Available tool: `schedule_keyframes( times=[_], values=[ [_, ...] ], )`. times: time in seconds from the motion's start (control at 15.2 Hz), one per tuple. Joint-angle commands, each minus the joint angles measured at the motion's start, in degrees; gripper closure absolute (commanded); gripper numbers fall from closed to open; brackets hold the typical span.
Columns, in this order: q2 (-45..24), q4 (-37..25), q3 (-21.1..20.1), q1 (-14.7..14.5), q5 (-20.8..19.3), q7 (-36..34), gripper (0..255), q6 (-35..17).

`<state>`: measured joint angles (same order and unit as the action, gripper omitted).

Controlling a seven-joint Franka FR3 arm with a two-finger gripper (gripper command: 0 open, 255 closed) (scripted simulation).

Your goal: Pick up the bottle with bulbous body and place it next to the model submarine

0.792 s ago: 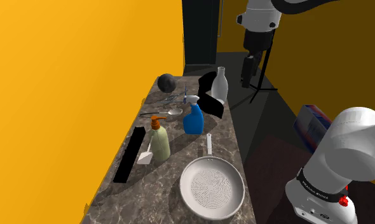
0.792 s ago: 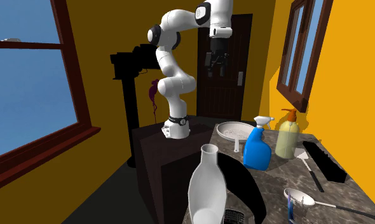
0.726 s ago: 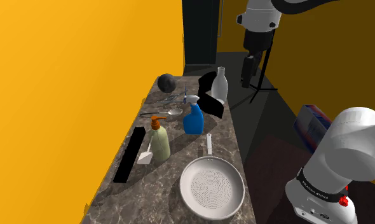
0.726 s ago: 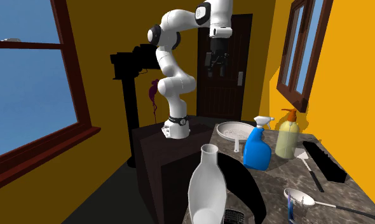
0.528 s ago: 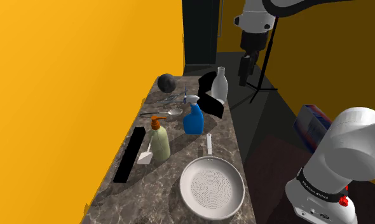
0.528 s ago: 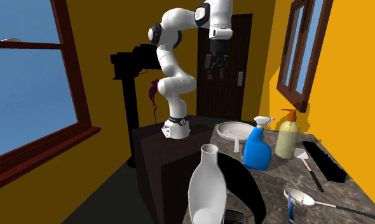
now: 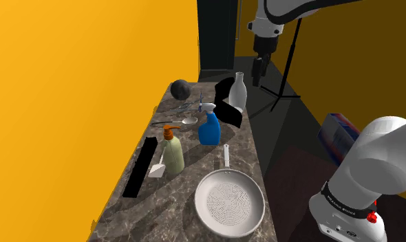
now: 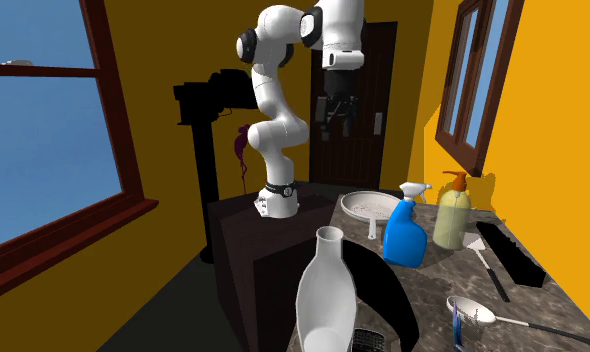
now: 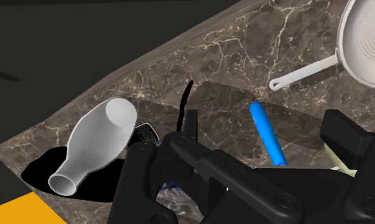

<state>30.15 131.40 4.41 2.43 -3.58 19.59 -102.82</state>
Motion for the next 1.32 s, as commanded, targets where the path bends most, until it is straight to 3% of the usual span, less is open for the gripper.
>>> schedule_keyframes(
  times=[0.0, 0.66, 1.25],
  values=[
    [-4.5, -2.0, 2.0, 0.5, -0.4, 2.5, 0, -2.7],
    [-24.2, -16.1, 8.9, 2.4, 2.4, 13.8, 0, -8.9],
    [-44.3, -36.1, 11.8, 6.5, 9.4, 23.7, 0, -8.5]
  ],
)
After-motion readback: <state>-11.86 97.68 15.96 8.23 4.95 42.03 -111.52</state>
